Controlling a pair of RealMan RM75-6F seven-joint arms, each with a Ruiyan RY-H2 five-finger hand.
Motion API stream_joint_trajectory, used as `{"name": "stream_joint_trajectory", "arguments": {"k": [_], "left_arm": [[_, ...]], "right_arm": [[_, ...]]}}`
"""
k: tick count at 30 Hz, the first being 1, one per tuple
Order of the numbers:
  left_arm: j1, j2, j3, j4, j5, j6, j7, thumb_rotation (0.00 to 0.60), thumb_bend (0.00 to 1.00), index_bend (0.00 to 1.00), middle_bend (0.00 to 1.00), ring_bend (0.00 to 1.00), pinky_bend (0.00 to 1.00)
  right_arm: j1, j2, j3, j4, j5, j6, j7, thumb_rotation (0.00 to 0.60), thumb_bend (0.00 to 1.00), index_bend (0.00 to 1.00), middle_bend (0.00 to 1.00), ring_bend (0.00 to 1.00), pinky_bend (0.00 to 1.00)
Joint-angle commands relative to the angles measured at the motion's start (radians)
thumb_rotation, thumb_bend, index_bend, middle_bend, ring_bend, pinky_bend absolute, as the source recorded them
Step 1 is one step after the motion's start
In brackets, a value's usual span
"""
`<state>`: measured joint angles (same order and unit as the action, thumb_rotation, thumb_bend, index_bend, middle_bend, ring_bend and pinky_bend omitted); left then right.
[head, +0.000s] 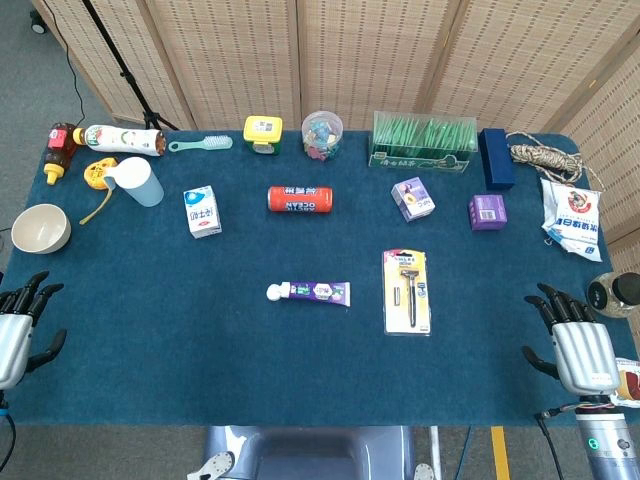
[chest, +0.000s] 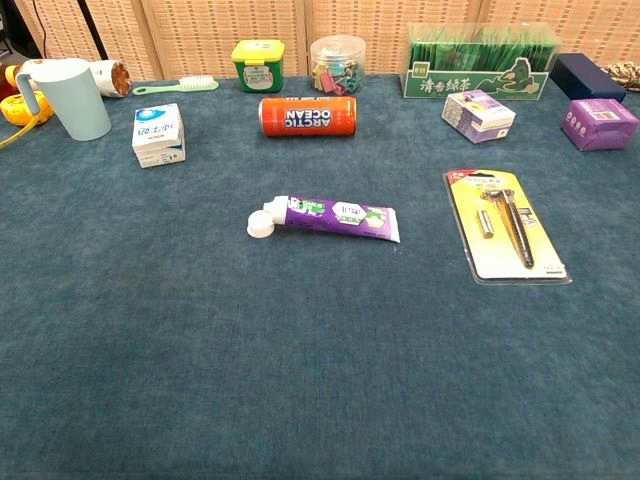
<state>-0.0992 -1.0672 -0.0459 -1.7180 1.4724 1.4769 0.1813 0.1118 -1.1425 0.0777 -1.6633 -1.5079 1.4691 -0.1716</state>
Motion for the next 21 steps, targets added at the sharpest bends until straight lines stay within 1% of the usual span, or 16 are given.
{"name": "stream_joint_trajectory", "arguments": {"k": [1, 21], "left_arm": [[0.001, 0.001, 0.000, 0.000, 0.001, 0.002, -0.002, 0.563, 0.34, 0.21, 0.12, 0.23, 0.21], [-0.010, 0.012, -0.009, -0.004, -0.001, -0.008, -0.026, 0.563, 0.34, 0.21, 0.12, 0.23, 0.21]], "right_arm": [[0.001, 0.000, -0.002, 0.000, -0.002, -0.001, 0.001, 0.600, 0.22, 0.24, 0.15, 0.18, 0.22], [-0.005, 0.000, -0.004, -0.003, -0.004, 0.011, -0.001, 0.600, 0.22, 0.24, 0.15, 0.18, 0.22]]}}
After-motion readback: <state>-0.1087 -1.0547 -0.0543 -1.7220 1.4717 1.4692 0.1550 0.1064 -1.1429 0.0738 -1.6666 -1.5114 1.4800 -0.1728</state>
